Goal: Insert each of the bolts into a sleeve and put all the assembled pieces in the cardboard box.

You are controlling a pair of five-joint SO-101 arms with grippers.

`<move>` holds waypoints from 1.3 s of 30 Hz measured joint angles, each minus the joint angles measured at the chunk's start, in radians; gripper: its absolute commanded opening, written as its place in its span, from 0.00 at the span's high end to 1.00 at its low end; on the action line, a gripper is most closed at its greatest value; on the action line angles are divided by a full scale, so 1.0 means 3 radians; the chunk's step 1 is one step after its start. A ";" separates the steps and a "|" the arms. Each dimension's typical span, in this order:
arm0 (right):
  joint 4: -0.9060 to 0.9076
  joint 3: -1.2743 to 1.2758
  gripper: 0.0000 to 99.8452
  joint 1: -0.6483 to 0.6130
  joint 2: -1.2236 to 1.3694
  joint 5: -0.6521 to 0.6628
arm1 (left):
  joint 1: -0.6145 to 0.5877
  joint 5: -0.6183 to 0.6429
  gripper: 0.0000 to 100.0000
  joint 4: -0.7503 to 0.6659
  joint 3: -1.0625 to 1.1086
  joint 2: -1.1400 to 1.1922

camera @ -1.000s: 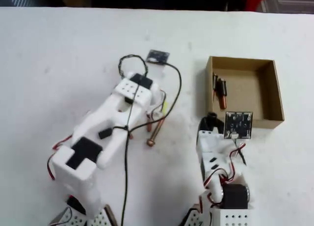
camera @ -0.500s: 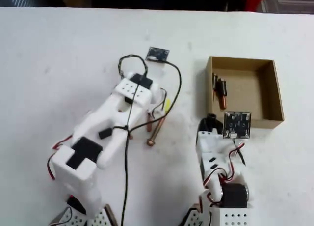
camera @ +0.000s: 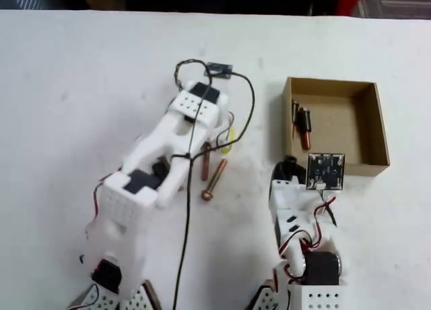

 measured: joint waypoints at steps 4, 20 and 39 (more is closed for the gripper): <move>0.0000 0.0000 0.98 0.0000 0.0000 0.0000 | -0.0031 0.0000 0.86 0.0199 -0.0353 0.0317; 0.0000 0.0000 0.98 0.0005 0.0000 0.0000 | -0.0036 0.0005 0.92 0.0307 -0.0747 0.0547; 0.0000 0.0000 0.98 0.0000 0.0000 0.0000 | -0.0031 0.0000 0.98 0.0619 -0.0670 0.0491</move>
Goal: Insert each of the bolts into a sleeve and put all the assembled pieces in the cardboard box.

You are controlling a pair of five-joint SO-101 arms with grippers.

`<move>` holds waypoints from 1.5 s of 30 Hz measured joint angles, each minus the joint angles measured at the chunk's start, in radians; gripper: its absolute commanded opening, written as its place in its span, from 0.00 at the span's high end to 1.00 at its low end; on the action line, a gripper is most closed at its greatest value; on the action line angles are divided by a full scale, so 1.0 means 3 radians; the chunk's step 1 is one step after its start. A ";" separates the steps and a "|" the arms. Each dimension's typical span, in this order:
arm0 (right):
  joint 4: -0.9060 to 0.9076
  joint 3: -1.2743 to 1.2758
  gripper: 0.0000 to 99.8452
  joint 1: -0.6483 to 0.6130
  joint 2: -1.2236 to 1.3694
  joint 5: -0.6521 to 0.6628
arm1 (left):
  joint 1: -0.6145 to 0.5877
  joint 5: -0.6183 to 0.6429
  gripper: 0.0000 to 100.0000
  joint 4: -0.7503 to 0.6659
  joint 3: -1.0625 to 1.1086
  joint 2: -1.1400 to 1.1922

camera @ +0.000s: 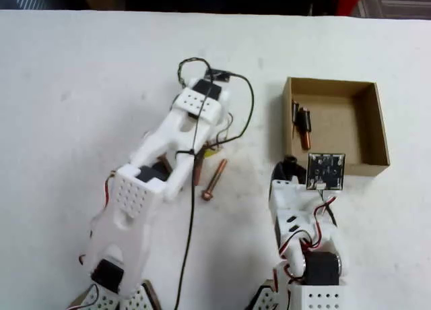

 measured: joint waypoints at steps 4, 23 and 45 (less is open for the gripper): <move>0.0000 0.0061 0.98 -0.0220 0.0000 0.0000 | 0.0000 0.0000 0.98 0.0358 -0.0133 -0.0225; -0.0046 0.0102 0.98 -0.0926 0.0000 -0.0005 | -0.0414 -0.0496 0.98 0.0614 0.1447 -0.2578; -0.1028 0.0389 0.98 -0.1539 0.0000 -0.0005 | -0.0839 -0.0905 0.98 0.0210 0.3580 -0.5258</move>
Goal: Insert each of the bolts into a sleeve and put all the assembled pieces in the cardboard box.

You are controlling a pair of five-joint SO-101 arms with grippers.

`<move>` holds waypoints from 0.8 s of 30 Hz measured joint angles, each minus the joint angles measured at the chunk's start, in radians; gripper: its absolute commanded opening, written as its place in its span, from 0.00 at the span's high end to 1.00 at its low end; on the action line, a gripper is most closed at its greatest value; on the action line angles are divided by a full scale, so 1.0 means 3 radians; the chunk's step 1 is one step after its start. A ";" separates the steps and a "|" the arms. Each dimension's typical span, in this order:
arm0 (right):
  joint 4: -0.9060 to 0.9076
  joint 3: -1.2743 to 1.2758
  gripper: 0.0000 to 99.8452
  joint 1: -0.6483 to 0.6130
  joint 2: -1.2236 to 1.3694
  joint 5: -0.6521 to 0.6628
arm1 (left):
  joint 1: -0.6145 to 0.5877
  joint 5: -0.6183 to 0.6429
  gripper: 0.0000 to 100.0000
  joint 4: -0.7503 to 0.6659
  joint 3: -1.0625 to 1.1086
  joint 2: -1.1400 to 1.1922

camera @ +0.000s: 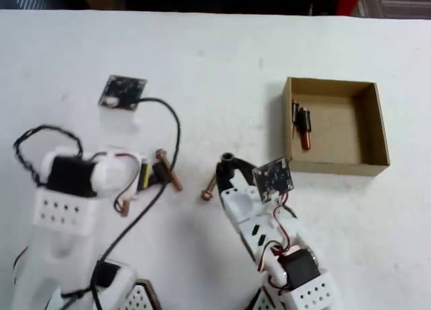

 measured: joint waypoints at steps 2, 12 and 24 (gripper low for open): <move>-0.0020 0.0000 0.98 -0.0128 0.0000 0.0000 | -0.0066 -0.0046 0.98 0.0000 0.0107 -0.0143; -0.0251 0.0000 0.98 -0.0384 0.0000 -0.0169 | -0.0373 -0.0332 0.98 -0.0010 0.0680 -0.0956; -0.0517 0.0174 0.98 -0.0414 0.0005 -0.0384 | -0.0378 -0.0373 0.98 -0.0072 0.1217 -0.1775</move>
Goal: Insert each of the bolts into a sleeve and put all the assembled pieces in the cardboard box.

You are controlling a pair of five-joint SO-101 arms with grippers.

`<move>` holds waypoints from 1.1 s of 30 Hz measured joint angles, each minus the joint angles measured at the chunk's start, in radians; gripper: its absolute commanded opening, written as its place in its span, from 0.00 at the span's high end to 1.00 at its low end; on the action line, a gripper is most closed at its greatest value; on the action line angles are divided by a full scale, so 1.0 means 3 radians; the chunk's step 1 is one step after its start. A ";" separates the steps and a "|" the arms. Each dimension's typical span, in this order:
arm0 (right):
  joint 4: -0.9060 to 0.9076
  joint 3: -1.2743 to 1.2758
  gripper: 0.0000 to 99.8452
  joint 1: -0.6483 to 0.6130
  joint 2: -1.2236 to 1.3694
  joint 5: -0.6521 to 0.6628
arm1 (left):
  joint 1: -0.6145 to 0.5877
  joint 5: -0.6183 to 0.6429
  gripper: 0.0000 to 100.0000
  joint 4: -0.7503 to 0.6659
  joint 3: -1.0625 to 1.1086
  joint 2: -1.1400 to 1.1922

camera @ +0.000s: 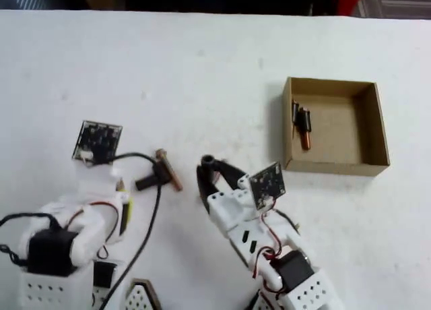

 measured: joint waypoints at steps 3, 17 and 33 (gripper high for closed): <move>-0.0087 0.0036 0.98 0.0000 0.0000 0.0000 | -0.0010 -0.0153 0.98 -0.0082 0.0046 -0.0159; -0.0194 0.0036 0.98 0.0000 0.0000 -0.0005 | -0.0005 -0.0199 0.98 -0.0992 0.0046 -0.0271; -0.0460 0.0036 0.98 -0.0205 0.0000 0.0041 | 0.0343 -0.0056 0.98 -0.2025 0.0046 -0.0271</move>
